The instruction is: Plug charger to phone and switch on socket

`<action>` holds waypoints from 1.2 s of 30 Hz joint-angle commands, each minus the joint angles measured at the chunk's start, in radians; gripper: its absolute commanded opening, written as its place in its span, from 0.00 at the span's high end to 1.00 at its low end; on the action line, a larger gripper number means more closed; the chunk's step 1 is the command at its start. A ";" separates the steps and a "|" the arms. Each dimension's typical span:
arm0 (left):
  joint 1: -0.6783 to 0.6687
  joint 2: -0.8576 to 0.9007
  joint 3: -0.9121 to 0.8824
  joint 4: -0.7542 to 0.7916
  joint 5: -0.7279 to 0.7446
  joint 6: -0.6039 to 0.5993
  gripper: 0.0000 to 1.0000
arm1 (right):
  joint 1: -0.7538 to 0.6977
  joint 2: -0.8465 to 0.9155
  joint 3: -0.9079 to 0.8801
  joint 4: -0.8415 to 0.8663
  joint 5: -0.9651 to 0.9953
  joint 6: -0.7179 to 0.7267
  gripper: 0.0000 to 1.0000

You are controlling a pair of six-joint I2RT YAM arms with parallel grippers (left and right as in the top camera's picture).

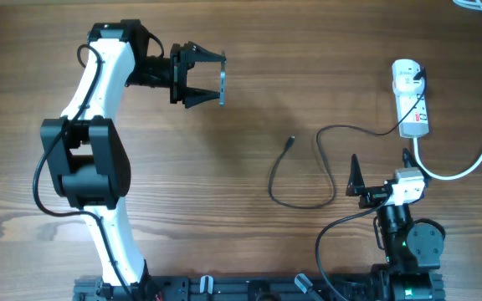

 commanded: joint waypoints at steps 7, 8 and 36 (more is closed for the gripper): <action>0.004 -0.047 0.000 -0.002 0.070 0.005 0.29 | 0.004 -0.008 -0.001 0.003 0.009 0.015 0.00; 0.004 -0.047 0.000 -0.005 0.070 0.005 0.29 | 0.004 -0.008 -0.001 0.003 0.009 0.015 0.00; 0.004 -0.047 0.000 -0.027 0.089 0.009 0.28 | 0.004 -0.008 -0.001 0.003 0.009 0.015 0.00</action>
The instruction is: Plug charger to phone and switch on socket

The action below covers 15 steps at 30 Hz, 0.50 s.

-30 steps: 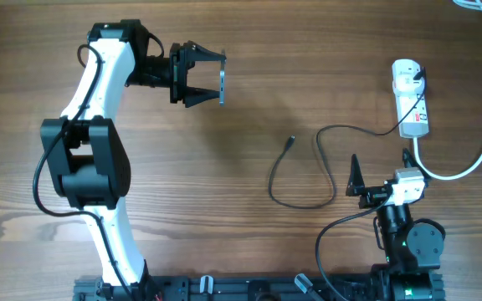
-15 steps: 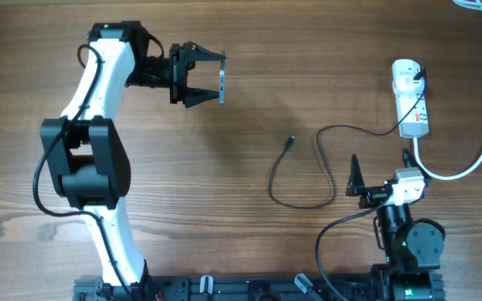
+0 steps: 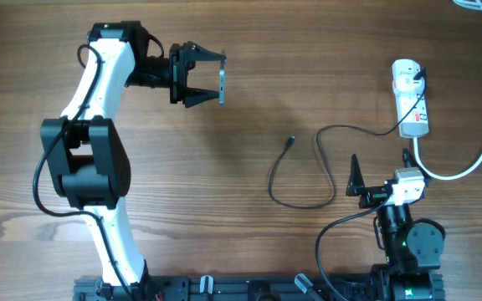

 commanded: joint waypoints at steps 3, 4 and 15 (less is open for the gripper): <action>0.004 -0.047 0.000 -0.005 0.063 0.009 0.29 | 0.004 -0.008 -0.001 0.003 0.010 0.015 0.00; 0.004 -0.047 0.000 -0.005 0.063 0.009 0.29 | 0.004 -0.008 -0.001 0.003 0.010 0.015 0.00; 0.004 -0.047 0.000 -0.005 0.063 0.009 0.28 | 0.004 -0.008 -0.001 0.035 -0.311 0.830 0.00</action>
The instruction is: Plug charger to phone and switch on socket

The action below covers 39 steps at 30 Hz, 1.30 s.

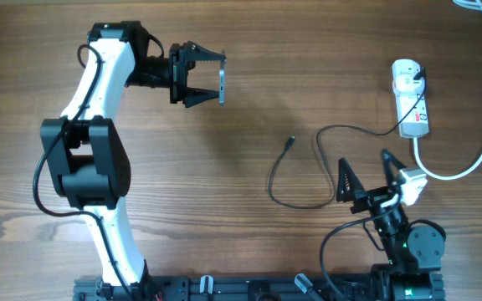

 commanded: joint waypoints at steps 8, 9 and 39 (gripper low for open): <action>0.004 -0.047 0.000 -0.004 0.061 0.009 0.28 | 0.004 -0.008 -0.001 0.134 -0.293 0.997 0.00; 0.004 -0.047 0.000 -0.004 0.061 0.009 0.28 | 0.004 -0.008 -0.001 0.206 -0.317 0.965 0.00; 0.004 -0.047 0.000 -0.004 0.061 0.009 0.28 | 0.004 0.759 0.809 -0.783 -0.344 0.026 0.01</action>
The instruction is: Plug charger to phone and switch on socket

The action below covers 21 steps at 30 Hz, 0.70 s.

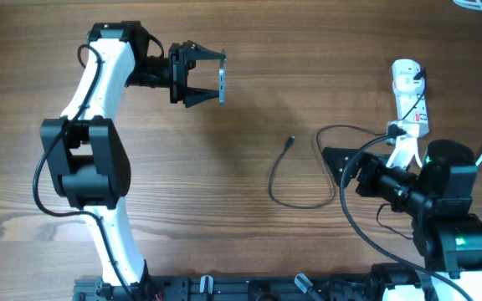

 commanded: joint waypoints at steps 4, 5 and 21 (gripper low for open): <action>0.004 -0.047 0.000 -0.001 0.046 0.009 0.28 | 0.004 0.159 0.227 -0.290 0.024 -0.189 0.01; 0.004 -0.047 0.000 -0.001 0.046 0.009 0.28 | 0.004 0.222 0.314 -0.401 0.094 -0.211 0.00; 0.004 -0.047 0.000 -0.002 0.043 0.008 0.28 | 0.465 0.508 0.801 -0.582 0.404 0.100 0.01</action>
